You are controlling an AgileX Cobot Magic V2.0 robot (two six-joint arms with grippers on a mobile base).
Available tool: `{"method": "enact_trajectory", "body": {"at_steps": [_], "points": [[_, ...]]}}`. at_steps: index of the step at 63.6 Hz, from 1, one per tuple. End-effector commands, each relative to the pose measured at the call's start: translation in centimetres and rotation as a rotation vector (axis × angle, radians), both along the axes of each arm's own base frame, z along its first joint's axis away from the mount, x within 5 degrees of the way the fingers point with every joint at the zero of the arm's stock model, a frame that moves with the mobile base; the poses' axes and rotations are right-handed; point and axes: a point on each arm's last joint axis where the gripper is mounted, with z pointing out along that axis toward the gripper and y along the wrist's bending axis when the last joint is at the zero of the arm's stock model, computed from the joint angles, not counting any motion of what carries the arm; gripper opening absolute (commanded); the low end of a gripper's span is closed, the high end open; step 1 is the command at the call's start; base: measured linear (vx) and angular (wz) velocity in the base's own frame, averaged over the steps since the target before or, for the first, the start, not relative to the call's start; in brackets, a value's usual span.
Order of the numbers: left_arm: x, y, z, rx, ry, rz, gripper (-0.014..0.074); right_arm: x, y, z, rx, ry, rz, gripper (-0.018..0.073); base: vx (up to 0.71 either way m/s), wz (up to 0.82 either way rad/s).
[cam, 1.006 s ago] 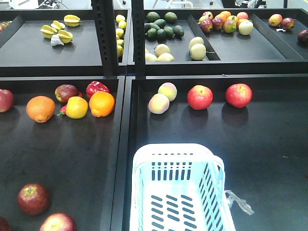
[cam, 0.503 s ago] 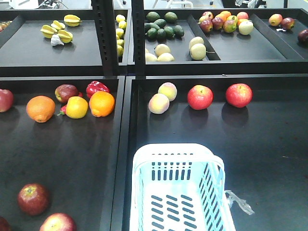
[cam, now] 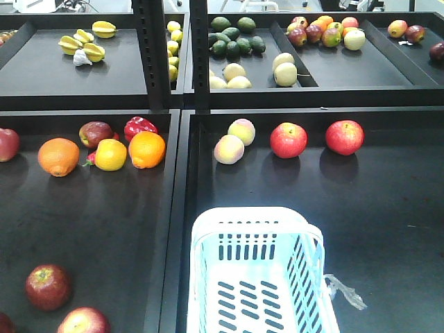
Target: Pick three apples into basket with both arms
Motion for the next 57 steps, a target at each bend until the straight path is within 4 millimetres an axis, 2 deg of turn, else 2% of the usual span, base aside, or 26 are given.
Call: {"method": "enact_trajectory", "body": {"at_steps": [1, 11, 21, 28, 41, 50, 57], "points": [[-0.3, 0.0, 1.2, -0.020, -0.136, -0.003, -0.0006, 0.0, 0.0, 0.3, -0.012, -0.075, 0.000, -0.0009, 0.00, 0.00], [-1.0, 0.0, 4.5, -0.021, -0.154, -0.003, -0.0006, 0.0, 0.0, 0.3, -0.012, -0.075, 0.000, -0.0009, 0.00, 0.00], [-1.2, 0.0, 8.6, -0.009, -0.078, 0.001, -0.0006, 0.0, 0.0, 0.3, -0.012, -0.075, 0.000, -0.0009, 0.00, 0.00], [-0.7, 0.0, 11.7, 0.037, 0.028, 0.005, -0.0006, 0.0, 0.0, 0.3, -0.012, -0.075, 0.000, -0.0009, 0.00, 0.00], [1.1, 0.0, 16.2, 0.197, 0.327, -0.017, -0.0006, 0.0, 0.0, 0.3, -0.012, -0.075, 0.000, -0.0009, 0.00, 0.00], [2.3, 0.0, 17.9, 0.271, 0.446, -0.035, -0.0006, 0.0, 0.0, 0.3, -0.012, -0.075, 0.000, -0.0009, 0.00, 0.00], [2.9, 0.0, 18.1, 0.275, 0.469, -0.038, -0.0006, 0.0, 0.0, 0.3, -0.012, -0.075, 0.000, -0.0009, 0.00, 0.00]]}}
